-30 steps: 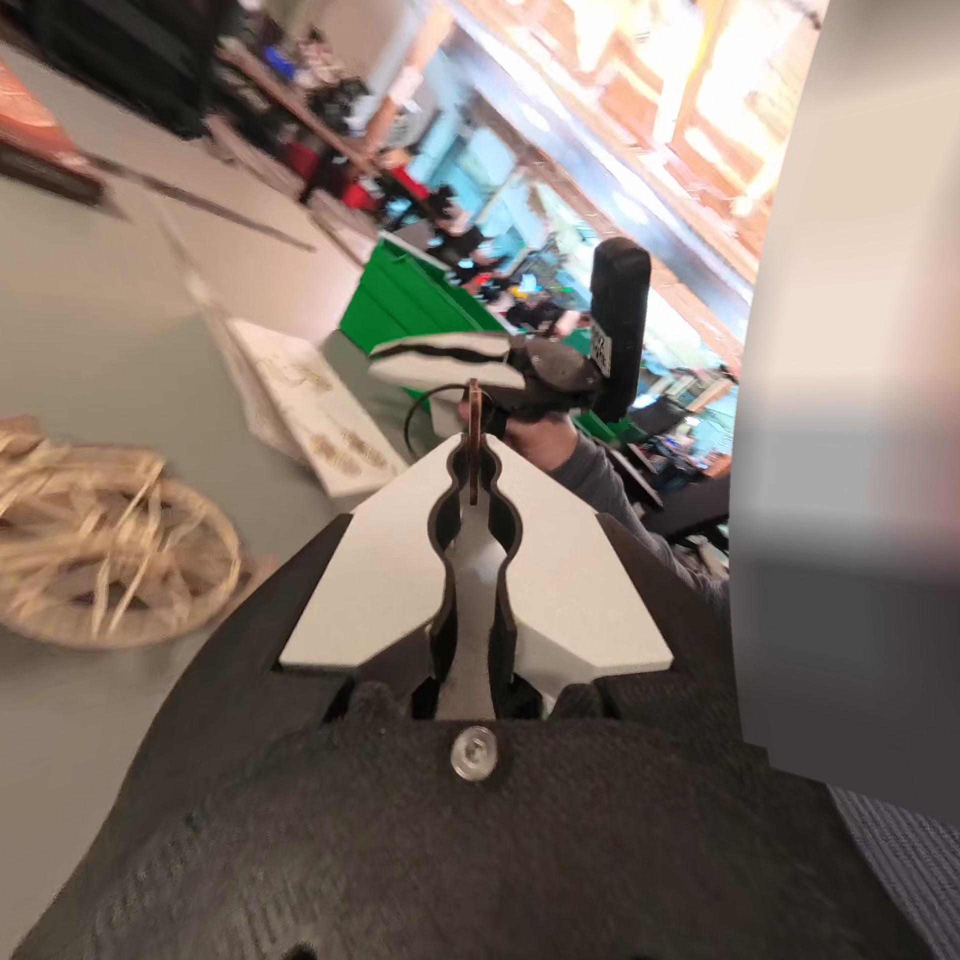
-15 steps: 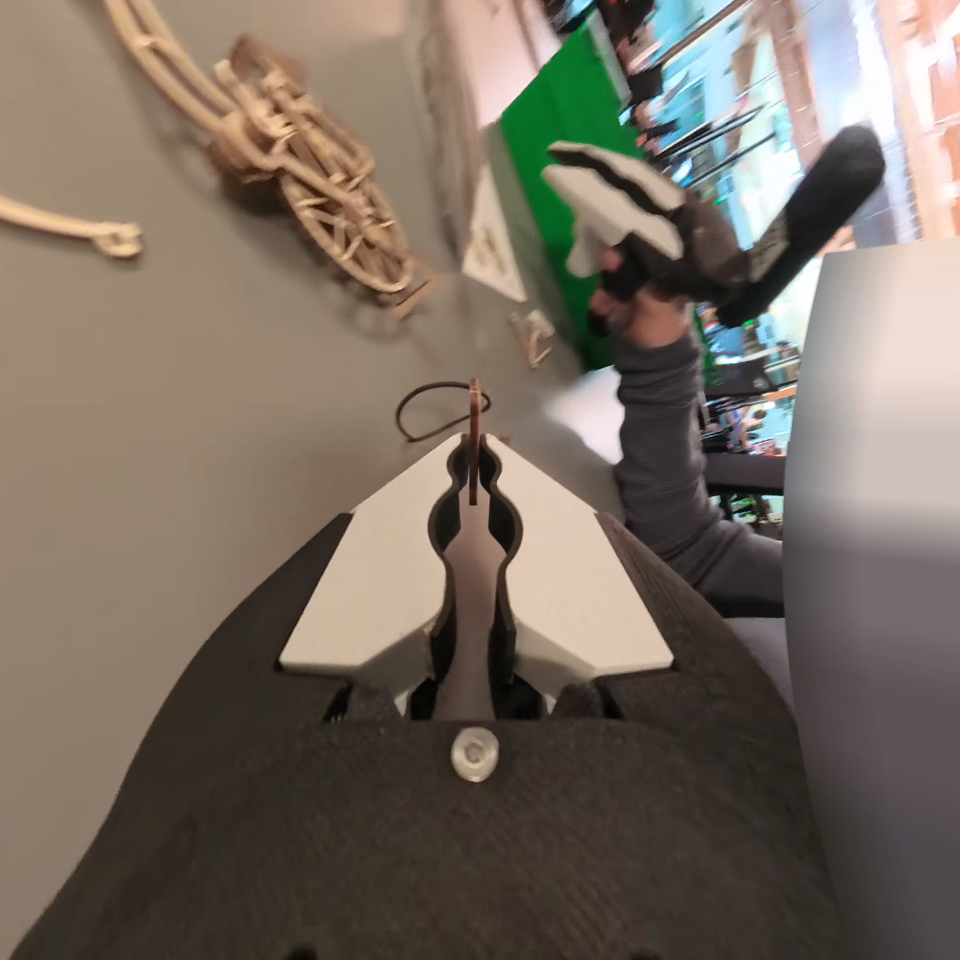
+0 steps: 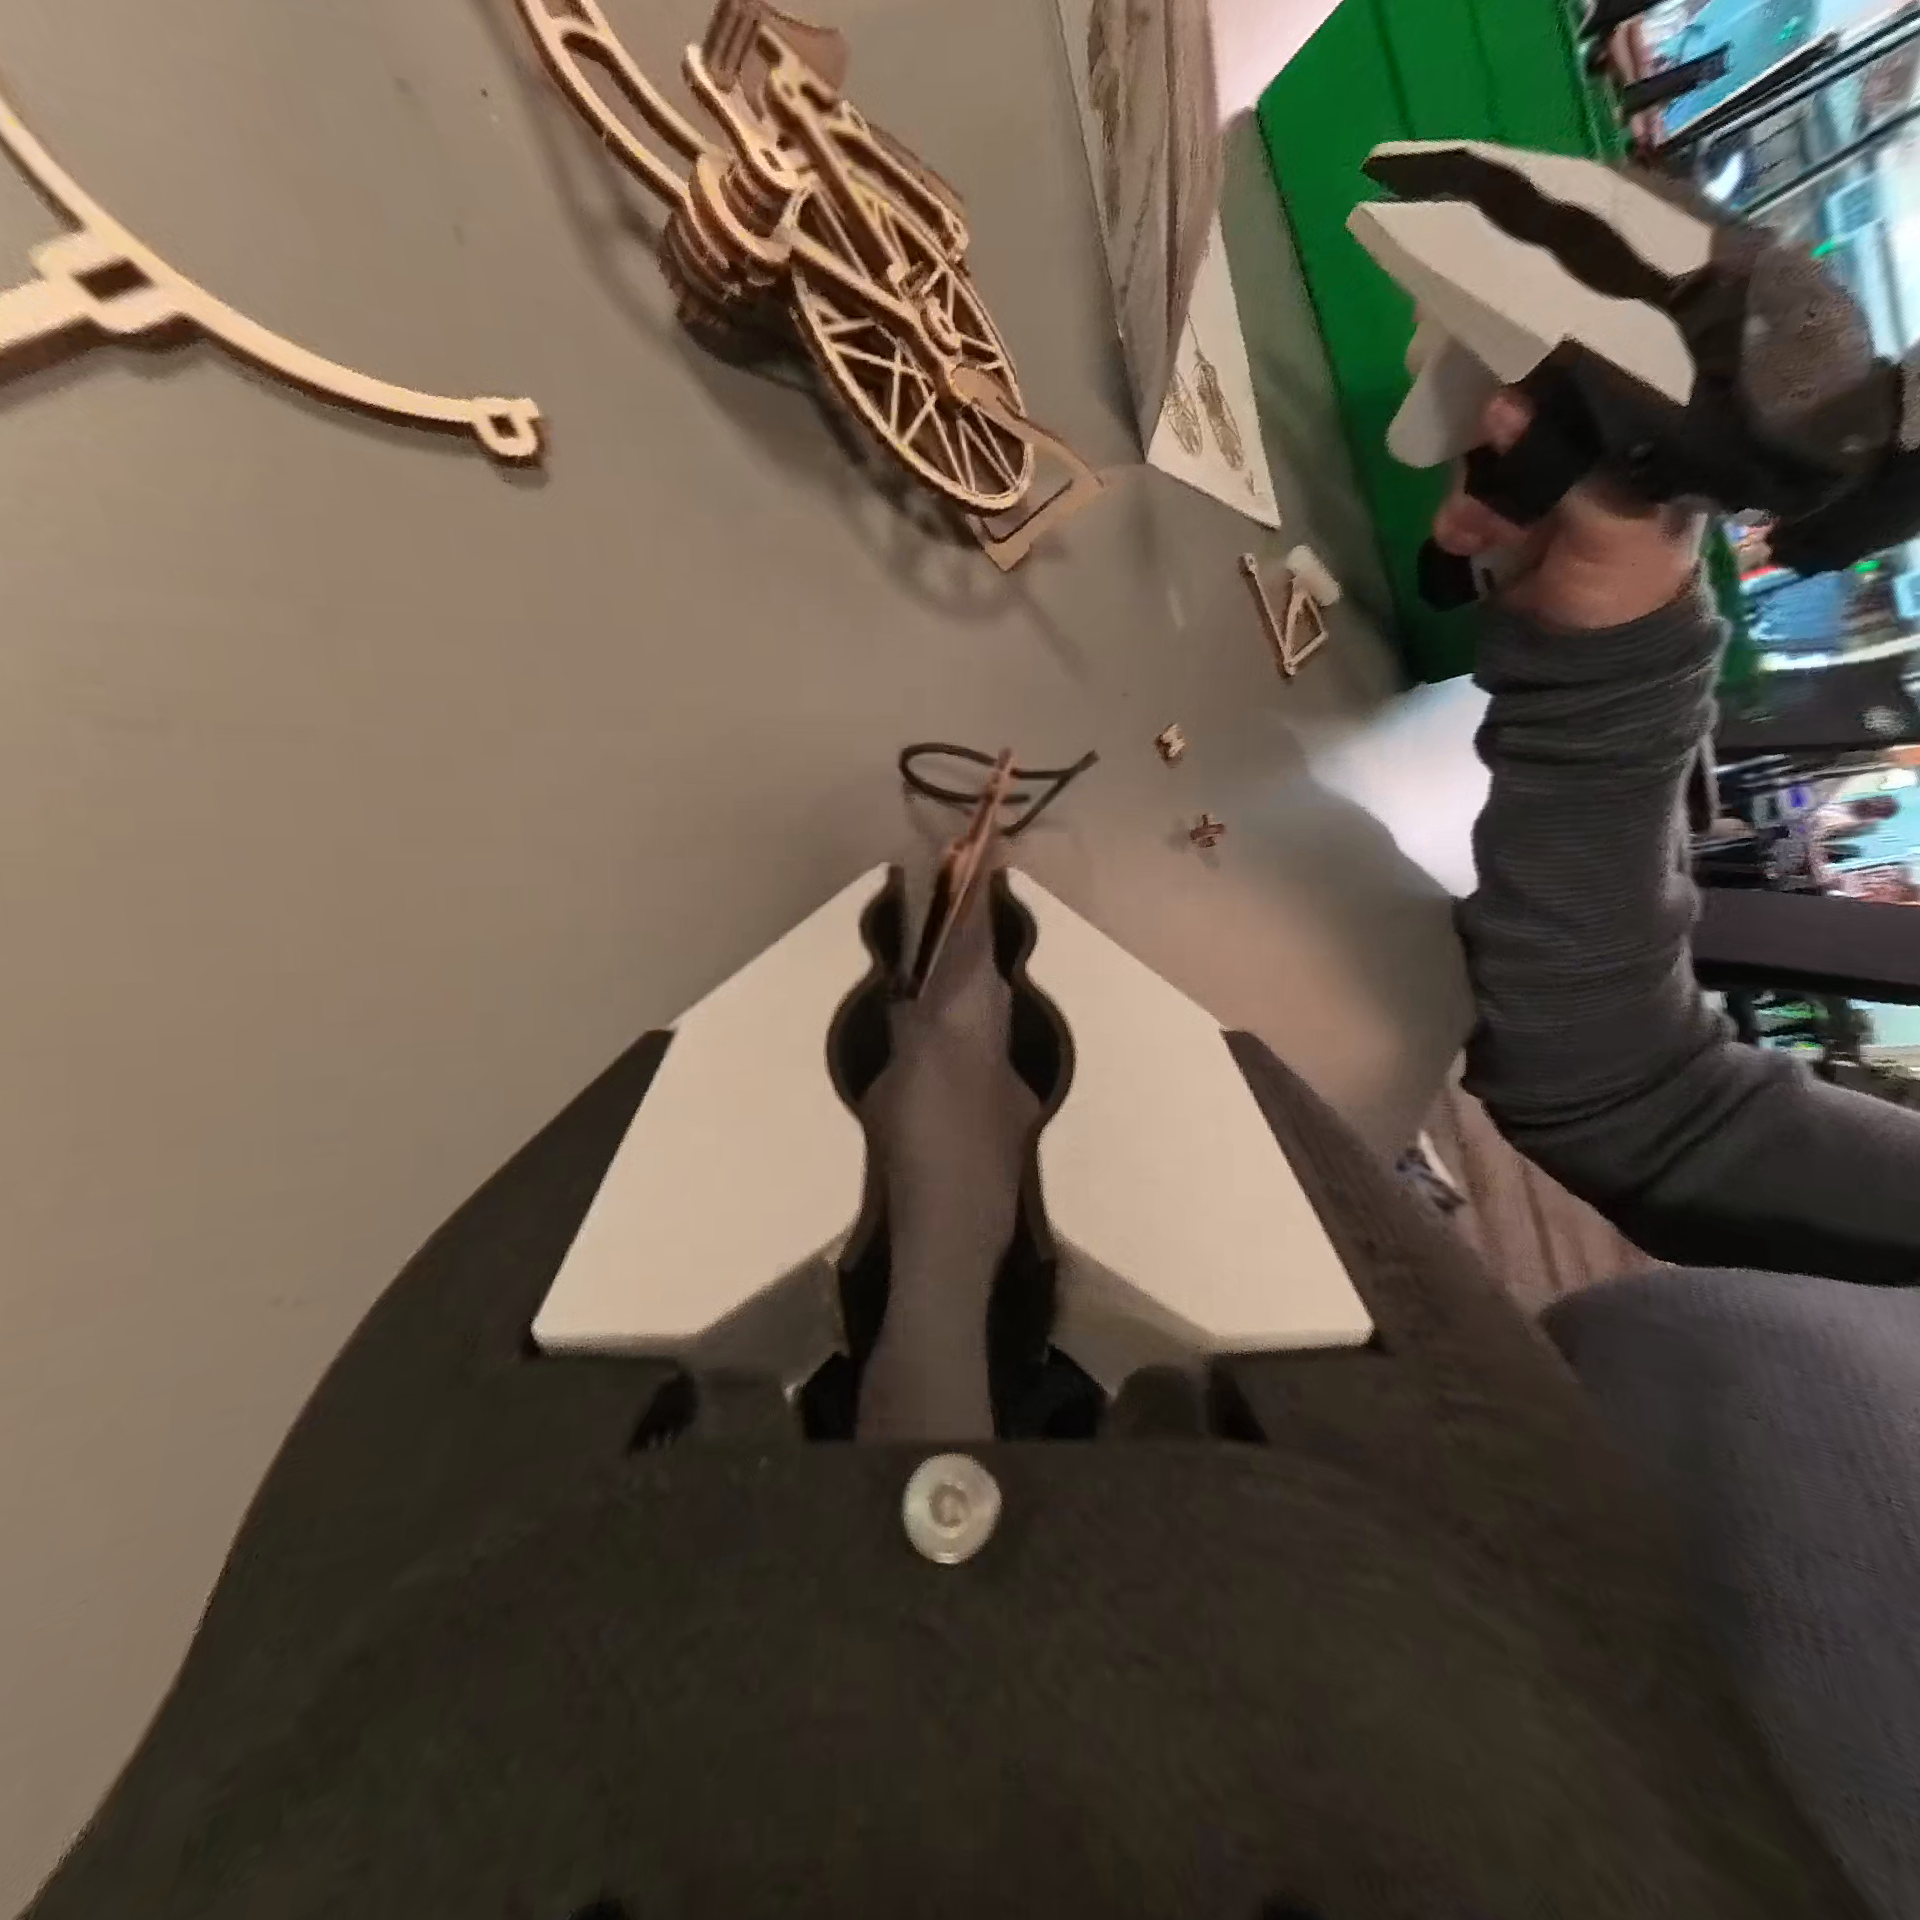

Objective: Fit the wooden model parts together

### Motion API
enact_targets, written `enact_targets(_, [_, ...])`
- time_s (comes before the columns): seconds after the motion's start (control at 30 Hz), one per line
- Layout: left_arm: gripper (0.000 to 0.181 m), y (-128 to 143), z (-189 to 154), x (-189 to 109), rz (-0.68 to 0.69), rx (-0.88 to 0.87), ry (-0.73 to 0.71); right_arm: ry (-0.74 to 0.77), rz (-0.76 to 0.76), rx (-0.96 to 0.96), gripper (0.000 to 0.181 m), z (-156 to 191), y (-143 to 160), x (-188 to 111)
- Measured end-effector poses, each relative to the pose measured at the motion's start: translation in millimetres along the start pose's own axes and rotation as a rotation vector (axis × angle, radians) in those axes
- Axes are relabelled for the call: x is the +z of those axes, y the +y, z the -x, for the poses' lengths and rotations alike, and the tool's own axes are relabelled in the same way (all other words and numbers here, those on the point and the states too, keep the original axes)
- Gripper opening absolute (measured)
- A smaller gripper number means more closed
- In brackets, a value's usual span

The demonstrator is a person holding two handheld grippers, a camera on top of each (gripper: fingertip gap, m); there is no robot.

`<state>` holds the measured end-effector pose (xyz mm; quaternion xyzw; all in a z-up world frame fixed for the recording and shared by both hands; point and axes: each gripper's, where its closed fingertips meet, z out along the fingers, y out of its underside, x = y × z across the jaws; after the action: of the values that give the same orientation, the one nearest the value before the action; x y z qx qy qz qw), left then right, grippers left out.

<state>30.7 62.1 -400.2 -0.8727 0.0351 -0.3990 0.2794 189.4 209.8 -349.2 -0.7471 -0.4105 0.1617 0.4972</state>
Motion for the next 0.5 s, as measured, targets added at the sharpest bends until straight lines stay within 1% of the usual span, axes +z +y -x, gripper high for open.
enact_targets(0.2, [0.048,-9.0,8.2,-13.1,-0.048,0.102,-0.151,0.005,-0.008,0.001,0.015,-2.2,-0.5,-0.7])
enact_targets(0.3, [0.05,-16.5,1.2,-24.3,-0.1,0.191,-0.176,0.013,-0.016,0.006,0.015,-5.4,-1.5,-2.5])
enact_targets(0.37, [0.049,-28.2,-0.3,-35.1,-0.164,0.277,-0.207,0.018,-0.026,0.009,0.015,-7.5,-3.2,-4.1])
enact_targets(0.43, [0.047,-43.8,12.2,-48.8,-0.209,0.376,-0.304,0.018,-0.036,0.008,0.015,-8.3,-5.2,-5.7])
enact_targets(0.5, [0.042,-58.4,37.5,-60.1,-0.201,0.489,-0.425,0.017,-0.044,0.003,0.015,-8.0,-6.7,-6.9])
